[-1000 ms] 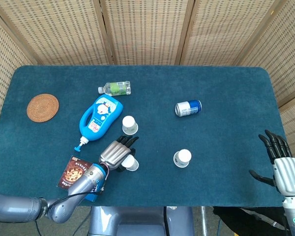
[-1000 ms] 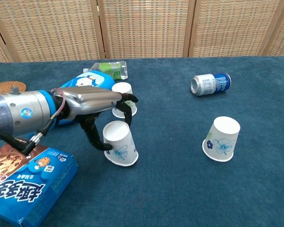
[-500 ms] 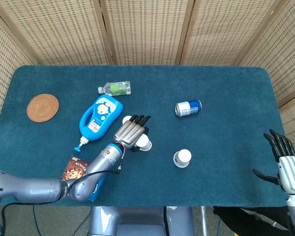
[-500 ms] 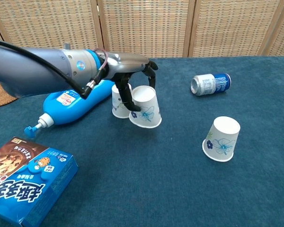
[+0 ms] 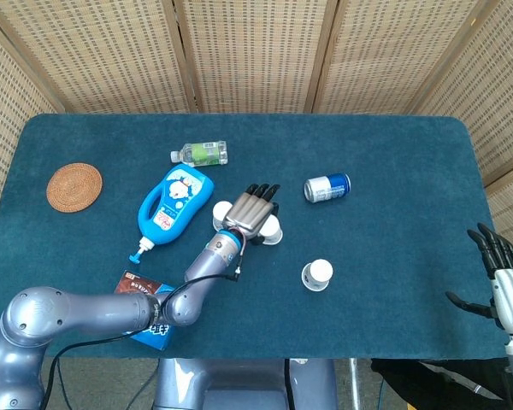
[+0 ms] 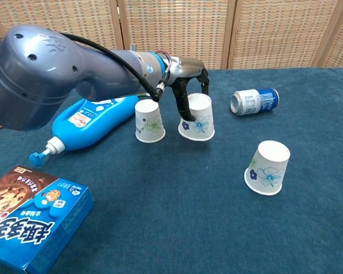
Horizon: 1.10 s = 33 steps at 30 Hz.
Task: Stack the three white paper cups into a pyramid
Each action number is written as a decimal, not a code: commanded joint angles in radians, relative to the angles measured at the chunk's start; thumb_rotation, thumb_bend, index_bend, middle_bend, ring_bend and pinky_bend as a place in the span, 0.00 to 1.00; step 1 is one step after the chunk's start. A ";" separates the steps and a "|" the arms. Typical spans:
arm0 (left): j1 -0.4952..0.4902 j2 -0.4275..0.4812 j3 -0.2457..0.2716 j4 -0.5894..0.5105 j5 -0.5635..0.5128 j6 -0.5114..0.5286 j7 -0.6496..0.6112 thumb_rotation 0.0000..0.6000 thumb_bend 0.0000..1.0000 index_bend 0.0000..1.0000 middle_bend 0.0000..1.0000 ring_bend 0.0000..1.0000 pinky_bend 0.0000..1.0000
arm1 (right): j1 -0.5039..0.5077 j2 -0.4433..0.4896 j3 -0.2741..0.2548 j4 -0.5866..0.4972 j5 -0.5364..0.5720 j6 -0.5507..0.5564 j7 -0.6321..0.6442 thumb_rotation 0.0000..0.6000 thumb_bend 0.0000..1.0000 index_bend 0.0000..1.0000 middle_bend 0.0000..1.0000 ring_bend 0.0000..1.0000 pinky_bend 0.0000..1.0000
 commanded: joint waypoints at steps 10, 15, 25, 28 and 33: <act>-0.079 -0.071 0.019 0.193 -0.136 -0.055 0.025 1.00 0.29 0.39 0.00 0.00 0.07 | 0.013 -0.003 -0.001 0.016 0.003 -0.028 0.031 1.00 0.15 0.07 0.00 0.00 0.07; -0.075 -0.084 0.033 0.227 -0.151 -0.067 0.020 1.00 0.29 0.39 0.00 0.00 0.07 | 0.012 -0.003 0.000 0.018 0.004 -0.027 0.034 1.00 0.15 0.07 0.00 0.00 0.07; -0.059 -0.078 0.043 0.253 -0.155 -0.067 0.002 1.00 0.29 0.39 0.00 0.00 0.07 | 0.013 -0.006 0.002 0.022 0.009 -0.030 0.034 1.00 0.15 0.07 0.00 0.00 0.07; -0.054 -0.073 0.049 0.251 -0.159 -0.067 0.004 1.00 0.29 0.38 0.00 0.00 0.07 | 0.013 -0.006 0.001 0.021 0.009 -0.031 0.029 1.00 0.15 0.07 0.00 0.00 0.07; -0.045 -0.071 0.058 0.250 -0.176 -0.068 0.007 1.00 0.29 0.37 0.00 0.00 0.07 | 0.014 -0.007 0.001 0.018 0.006 -0.029 0.022 1.00 0.15 0.07 0.00 0.00 0.07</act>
